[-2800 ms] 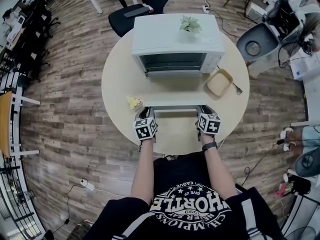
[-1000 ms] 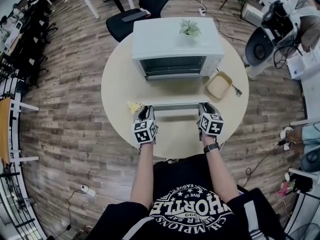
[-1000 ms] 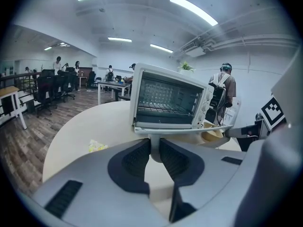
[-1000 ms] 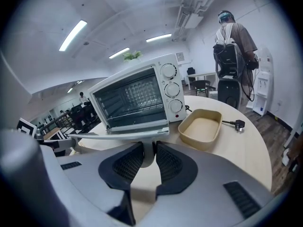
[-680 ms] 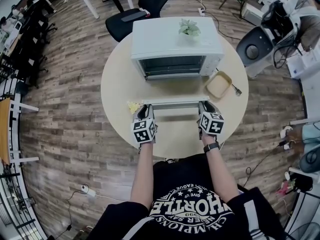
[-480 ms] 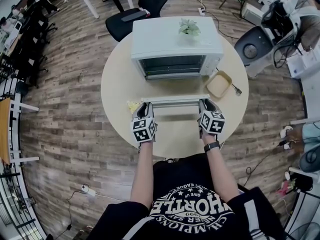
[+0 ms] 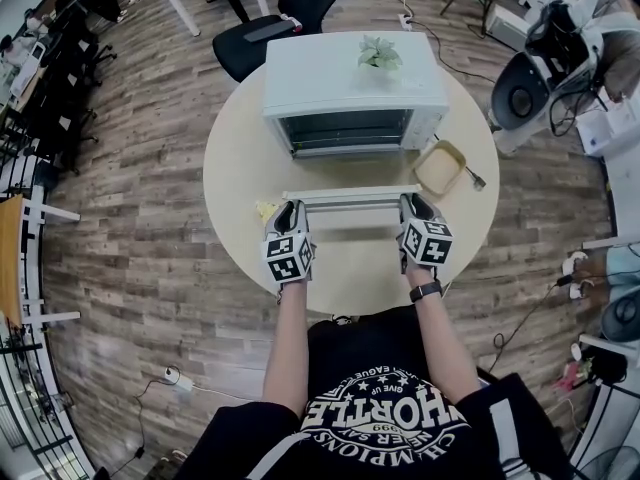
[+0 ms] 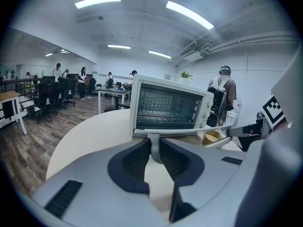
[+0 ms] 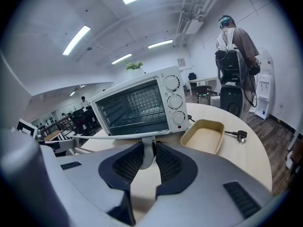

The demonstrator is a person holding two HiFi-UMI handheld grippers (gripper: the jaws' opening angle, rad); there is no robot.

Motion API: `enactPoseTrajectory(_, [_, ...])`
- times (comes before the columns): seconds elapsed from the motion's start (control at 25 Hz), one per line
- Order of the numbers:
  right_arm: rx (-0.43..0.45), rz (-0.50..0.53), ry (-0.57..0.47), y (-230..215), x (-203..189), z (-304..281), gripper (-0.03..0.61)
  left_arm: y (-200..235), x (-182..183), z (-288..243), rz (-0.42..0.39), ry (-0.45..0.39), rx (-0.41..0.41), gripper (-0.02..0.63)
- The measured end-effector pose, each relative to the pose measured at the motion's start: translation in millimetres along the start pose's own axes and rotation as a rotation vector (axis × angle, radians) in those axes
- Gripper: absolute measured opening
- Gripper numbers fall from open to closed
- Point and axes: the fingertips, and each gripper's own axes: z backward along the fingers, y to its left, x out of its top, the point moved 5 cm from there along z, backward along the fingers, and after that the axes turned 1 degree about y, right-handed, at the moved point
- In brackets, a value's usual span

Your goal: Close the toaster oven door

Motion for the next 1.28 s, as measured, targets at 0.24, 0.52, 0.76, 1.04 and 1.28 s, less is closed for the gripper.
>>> enactPoseTrajectory(0.24, [0.006,0.001,-0.013,1.1,3.4,-1.8,0.092,0.6,3.4,-1.5,-0.006,-0.007,0.011,0.087])
enactPoseTrajectory(0.52, [0.015,0.003,-0.027,1.3,10.7,-4.4,0.092,0.9,10.6,-3.9,-0.019,-0.025,0.022,0.087])
enactPoseTrajectory(0.76, [0.022,0.008,-0.046,3.0,21.6,-2.4,0.092,-0.5,21.4,-2.6,-0.033,-0.04,0.026,0.087])
enactPoseTrajectory(1.04, [0.025,0.012,-0.072,2.6,30.0,-3.5,0.092,-2.2,29.9,-5.9,-0.059,-0.054,0.028,0.087])
enactPoseTrajectory(1.28, [0.025,0.004,-0.096,5.1,38.5,-4.8,0.092,-1.0,39.3,-7.3,-0.075,-0.064,0.03,0.087])
